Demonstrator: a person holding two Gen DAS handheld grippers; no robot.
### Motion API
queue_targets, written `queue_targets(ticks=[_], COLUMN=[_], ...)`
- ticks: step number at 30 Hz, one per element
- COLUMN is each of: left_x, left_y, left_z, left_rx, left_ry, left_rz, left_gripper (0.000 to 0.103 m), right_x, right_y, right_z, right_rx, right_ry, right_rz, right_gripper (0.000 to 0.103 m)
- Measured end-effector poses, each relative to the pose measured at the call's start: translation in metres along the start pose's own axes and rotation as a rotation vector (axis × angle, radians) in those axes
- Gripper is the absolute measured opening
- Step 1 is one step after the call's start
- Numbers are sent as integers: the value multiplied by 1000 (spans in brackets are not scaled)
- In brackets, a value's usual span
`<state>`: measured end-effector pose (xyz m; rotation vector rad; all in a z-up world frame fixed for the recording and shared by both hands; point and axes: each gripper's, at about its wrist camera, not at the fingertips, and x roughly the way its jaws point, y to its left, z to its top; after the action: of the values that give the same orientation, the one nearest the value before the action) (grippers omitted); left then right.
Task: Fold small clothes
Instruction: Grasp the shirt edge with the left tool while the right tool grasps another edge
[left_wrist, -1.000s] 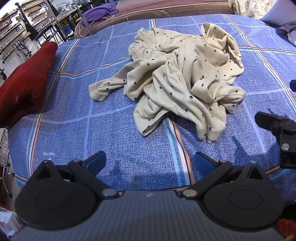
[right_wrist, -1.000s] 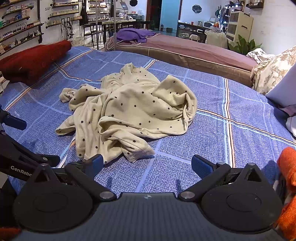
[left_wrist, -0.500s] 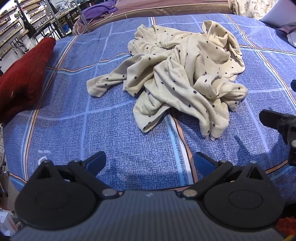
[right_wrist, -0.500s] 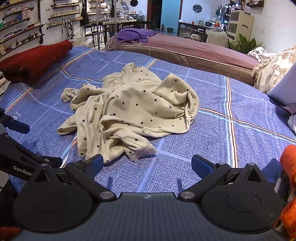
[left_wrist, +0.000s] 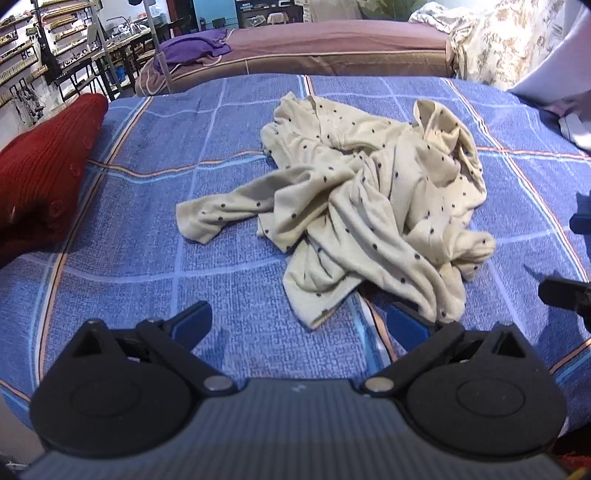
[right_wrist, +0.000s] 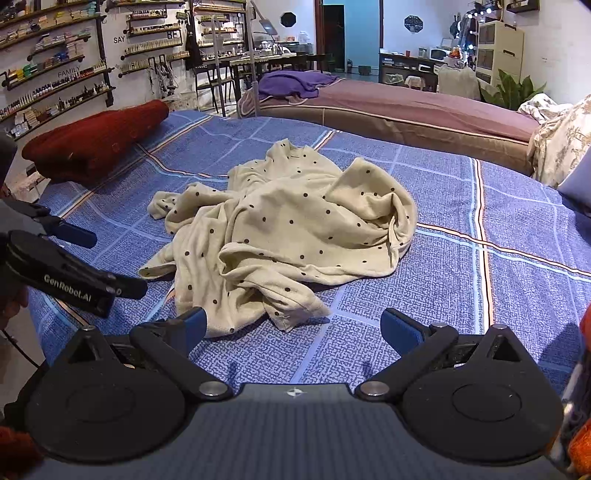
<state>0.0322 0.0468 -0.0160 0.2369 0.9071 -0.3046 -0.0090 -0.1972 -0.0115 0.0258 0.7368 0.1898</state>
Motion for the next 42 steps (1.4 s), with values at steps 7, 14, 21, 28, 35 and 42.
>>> queue_targets(ticks=[7,14,21,28,35,42], left_x=[19,52,83,96,96,88], left_y=[12,17,19,22,30,33], left_z=[36,57,70,75,78,82], left_rx=[18,-1,14,-5,-26,-25], left_ry=[-41,29,72,72,80,56], left_rz=[-13,-82,-139,-199,-215,-171], left_gripper=[95,73,41,11,8,6], right_x=[5,35,84,143,145,132], right_y=[-22,-36,-60,-76,-78,-93], right_z=[34,70,100,104,99,105], right_rx=[-1,-46,-54,-175,-133,-100], right_ry=[-33,-1,15,108,140,103], right_rz=[46,22,7,-15,-14,-60], right_gripper=[103,103,103,93,15,10])
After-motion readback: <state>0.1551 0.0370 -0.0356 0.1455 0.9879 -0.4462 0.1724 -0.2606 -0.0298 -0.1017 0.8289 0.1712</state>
